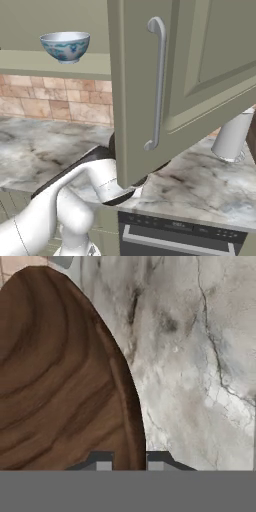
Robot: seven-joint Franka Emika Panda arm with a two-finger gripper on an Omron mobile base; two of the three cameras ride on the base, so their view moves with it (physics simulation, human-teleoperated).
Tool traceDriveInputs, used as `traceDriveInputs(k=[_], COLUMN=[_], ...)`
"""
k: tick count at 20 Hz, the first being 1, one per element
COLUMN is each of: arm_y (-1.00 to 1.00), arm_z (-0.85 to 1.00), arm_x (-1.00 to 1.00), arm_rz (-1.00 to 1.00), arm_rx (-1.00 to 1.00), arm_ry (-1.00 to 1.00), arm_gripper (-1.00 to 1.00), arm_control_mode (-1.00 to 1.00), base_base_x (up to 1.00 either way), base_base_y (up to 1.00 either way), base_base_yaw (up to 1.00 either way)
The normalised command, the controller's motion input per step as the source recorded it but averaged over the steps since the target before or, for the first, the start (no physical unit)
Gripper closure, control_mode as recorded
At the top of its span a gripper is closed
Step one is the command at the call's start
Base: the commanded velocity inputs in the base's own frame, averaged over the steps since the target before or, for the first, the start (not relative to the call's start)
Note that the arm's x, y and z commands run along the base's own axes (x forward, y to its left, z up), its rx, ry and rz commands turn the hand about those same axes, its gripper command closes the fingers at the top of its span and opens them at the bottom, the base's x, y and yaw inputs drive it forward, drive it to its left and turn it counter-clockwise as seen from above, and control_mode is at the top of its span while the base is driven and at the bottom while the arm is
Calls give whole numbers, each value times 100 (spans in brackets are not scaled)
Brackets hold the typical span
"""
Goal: Open the cabinet. Pick the bowls from the counter and place them in the cabinet. Then close the cabinet.
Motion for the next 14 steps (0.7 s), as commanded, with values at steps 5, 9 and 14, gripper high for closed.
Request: traceDriveInputs(k=[5, 9, 14], arm_y=[48, 3, -7], arm_z=[45, 93, 77], arm_x=[-38, -48, -51], arm_rz=[-25, -28, -16], arm_rx=[0, 0, 7], arm_ry=[-5, 0, 0], arm_gripper=[100, 100, 100], arm_control_mode=[-100, -100, -100], base_base_x=[0, 0, 0], base_base_y=[0, 0, 0], base_base_yaw=[0, 0, 0])
